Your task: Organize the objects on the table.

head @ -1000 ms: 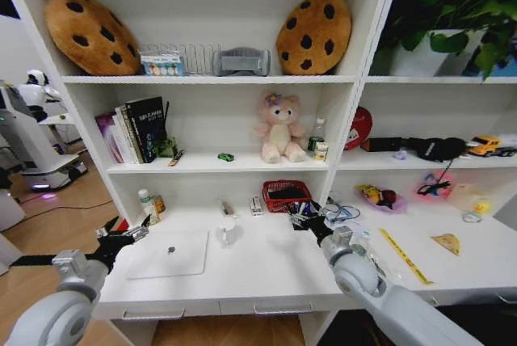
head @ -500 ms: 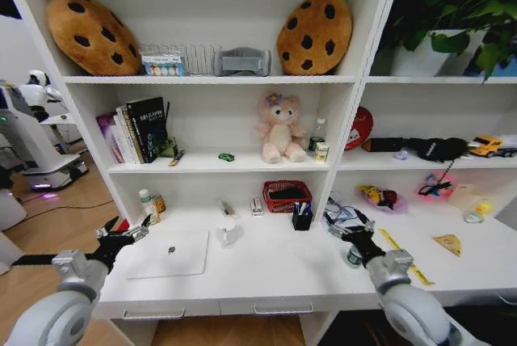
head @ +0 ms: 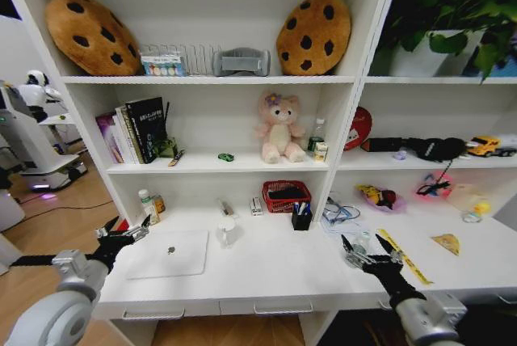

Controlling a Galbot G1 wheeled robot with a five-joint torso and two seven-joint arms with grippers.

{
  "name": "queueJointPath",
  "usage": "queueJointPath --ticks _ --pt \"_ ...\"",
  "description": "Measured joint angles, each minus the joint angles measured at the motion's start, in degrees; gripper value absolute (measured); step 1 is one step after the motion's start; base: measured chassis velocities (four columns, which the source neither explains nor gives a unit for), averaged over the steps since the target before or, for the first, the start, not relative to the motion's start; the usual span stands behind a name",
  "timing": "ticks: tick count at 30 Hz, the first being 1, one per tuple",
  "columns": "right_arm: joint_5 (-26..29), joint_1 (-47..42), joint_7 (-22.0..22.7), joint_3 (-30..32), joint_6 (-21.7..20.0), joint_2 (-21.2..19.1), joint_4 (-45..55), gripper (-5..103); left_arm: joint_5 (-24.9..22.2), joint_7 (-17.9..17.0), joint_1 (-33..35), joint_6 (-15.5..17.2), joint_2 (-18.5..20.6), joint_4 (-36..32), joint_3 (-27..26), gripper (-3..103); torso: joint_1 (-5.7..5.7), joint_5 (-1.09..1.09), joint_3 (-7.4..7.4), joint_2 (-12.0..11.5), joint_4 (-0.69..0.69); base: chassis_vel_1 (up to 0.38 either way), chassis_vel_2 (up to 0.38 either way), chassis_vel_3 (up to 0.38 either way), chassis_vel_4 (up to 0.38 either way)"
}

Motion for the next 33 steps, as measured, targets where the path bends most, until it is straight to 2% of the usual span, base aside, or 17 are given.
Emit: queueJointPath --ticks 8,17,25,27,29,33 --pt "-1.0 3.9 0.2 -1.6 1.0 -0.9 -2.1 100 0.0 0.0 0.0 0.0 0.0 0.0 0.0 100 0.00 -0.01 0.00 0.0 0.01 -0.043 -0.034 0.050 0.047" --pt "-1.3 4.5 0.4 -2.7 1.1 -1.0 -2.5 100 0.0 0.0 0.0 0.0 0.0 0.0 0.0 100 0.01 0.00 0.00 0.0 -0.01 -0.189 -0.174 0.172 0.171" --pt "-4.4 6.8 1.9 -8.8 2.0 -0.9 -2.8 100 0.0 0.0 0.0 0.0 0.0 0.0 0.0 100 0.00 0.04 0.00 0.0 0.01 -0.223 -0.229 0.201 0.223" --pt "-4.8 7.1 1.9 -9.8 2.1 -0.9 -2.8 100 0.0 0.0 0.0 0.0 0.0 0.0 0.0 100 0.01 0.04 0.00 0.0 0.02 -0.022 -0.140 0.158 0.068" --pt "-5.2 7.6 1.8 -12.0 2.2 -1.0 -3.2 100 0.0 0.0 0.0 0.0 0.0 0.0 0.0 100 0.00 0.00 0.00 0.0 -0.04 -0.011 -0.094 0.046 -0.021" --pt "-4.9 9.4 1.5 -15.4 0.8 -1.3 -4.7 100 0.0 0.0 0.0 0.0 0.0 0.0 0.0 100 0.00 -0.03 0.00 0.0 -0.01 -0.001 -0.013 -0.021 -0.050"
